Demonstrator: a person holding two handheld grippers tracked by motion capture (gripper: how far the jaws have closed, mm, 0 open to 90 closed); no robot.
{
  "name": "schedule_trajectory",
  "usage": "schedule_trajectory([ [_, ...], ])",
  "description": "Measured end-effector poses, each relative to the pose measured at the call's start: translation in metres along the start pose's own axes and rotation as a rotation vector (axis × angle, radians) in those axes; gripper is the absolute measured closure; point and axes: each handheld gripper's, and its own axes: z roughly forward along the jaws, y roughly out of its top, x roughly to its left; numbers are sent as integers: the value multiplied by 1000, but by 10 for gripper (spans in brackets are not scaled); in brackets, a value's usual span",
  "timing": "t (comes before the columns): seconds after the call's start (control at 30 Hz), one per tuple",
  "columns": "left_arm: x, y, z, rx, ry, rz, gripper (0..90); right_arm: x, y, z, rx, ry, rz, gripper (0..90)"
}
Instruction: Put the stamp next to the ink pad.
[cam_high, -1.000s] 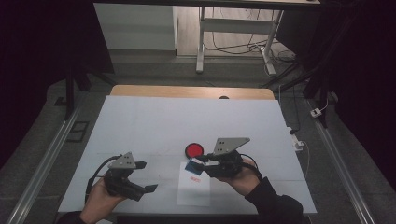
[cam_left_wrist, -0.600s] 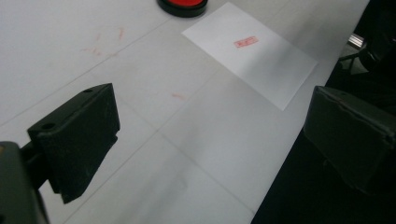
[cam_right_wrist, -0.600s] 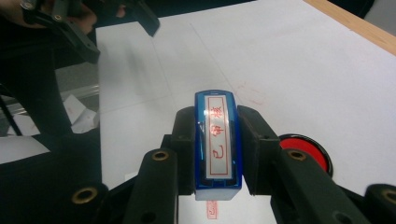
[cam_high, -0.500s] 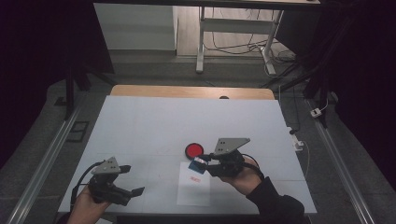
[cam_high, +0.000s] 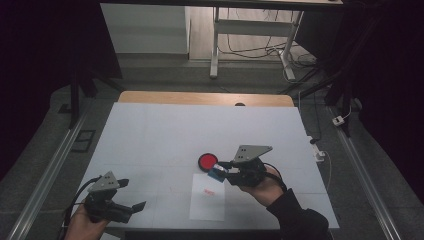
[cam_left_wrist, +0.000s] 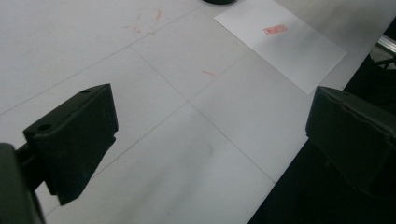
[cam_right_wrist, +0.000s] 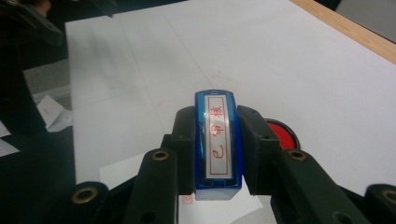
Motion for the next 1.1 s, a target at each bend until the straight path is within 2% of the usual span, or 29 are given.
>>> schedule_trajectory([
  [0.13, 0, -2, -3, 4, 4, -16, 27, -5, -2, -2, 12, -22, 12, 696],
  [0.43, 4, -5, -8, -38, -4, -45, 10, -15, -9, -5, 35, -74, 34, 696],
  [1.1, 4, -10, -16, 4, 44, -57, 15, -45, -31, -18, 81, -193, 101, 695],
])
